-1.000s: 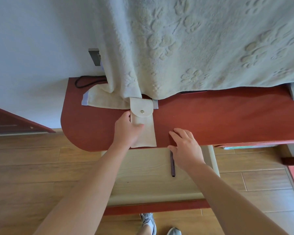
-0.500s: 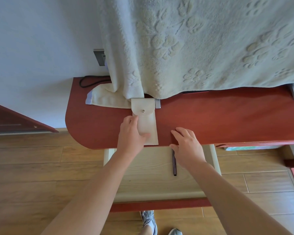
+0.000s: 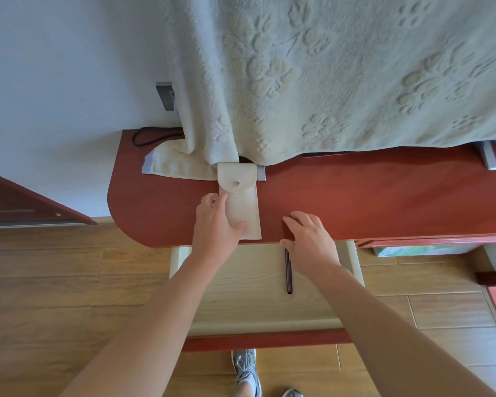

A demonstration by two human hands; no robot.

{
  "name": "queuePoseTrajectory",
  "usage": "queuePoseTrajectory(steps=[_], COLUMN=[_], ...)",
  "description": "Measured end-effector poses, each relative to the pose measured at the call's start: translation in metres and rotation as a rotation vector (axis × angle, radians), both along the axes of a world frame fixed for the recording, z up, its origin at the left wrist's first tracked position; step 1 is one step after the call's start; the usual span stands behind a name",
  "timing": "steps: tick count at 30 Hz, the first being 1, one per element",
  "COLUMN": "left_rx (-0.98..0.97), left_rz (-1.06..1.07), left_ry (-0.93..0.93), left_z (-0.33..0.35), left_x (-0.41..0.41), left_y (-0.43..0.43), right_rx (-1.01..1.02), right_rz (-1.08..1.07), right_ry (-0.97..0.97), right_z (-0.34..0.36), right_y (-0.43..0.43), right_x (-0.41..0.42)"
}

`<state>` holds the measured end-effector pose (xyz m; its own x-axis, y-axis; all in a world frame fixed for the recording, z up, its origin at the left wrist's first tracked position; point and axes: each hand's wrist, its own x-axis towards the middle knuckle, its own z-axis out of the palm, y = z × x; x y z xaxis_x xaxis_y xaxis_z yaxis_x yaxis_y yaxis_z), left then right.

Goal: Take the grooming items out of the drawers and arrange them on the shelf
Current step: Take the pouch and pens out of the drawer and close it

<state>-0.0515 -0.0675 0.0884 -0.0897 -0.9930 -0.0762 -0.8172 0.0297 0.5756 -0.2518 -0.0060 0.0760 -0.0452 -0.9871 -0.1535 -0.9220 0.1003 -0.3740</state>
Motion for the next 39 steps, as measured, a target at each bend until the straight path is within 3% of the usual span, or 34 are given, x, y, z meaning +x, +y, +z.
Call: queuePoseTrajectory(steps=[5,10,19,30,39], left_rx=[-0.136,0.029,0.248,0.266,0.214], left_rz=[-0.142,-0.399,-0.240,-0.272,-0.252], left_ry=[-0.088,-0.114,-0.061,-0.094,-0.078], left_z=[0.009,0.001,-0.055,-0.113,-0.120], left_x=[-0.005,-0.025,-0.068,-0.103,-0.094], left_y=[0.039,0.087,0.097,0.076,0.072], right_rx=[-0.040,-0.017,0.228,0.309,0.274], right_rz=[0.028,-0.032,-0.161,-0.214,-0.260], right_ry=[0.030,0.024,0.007,-0.009,-0.031], right_z=[0.010,0.002,-0.039,-0.087,-0.095], right_y=[0.017,0.067,0.071,0.049,0.044], right_x=[-0.007,-0.025,-0.039,-0.048,-0.047])
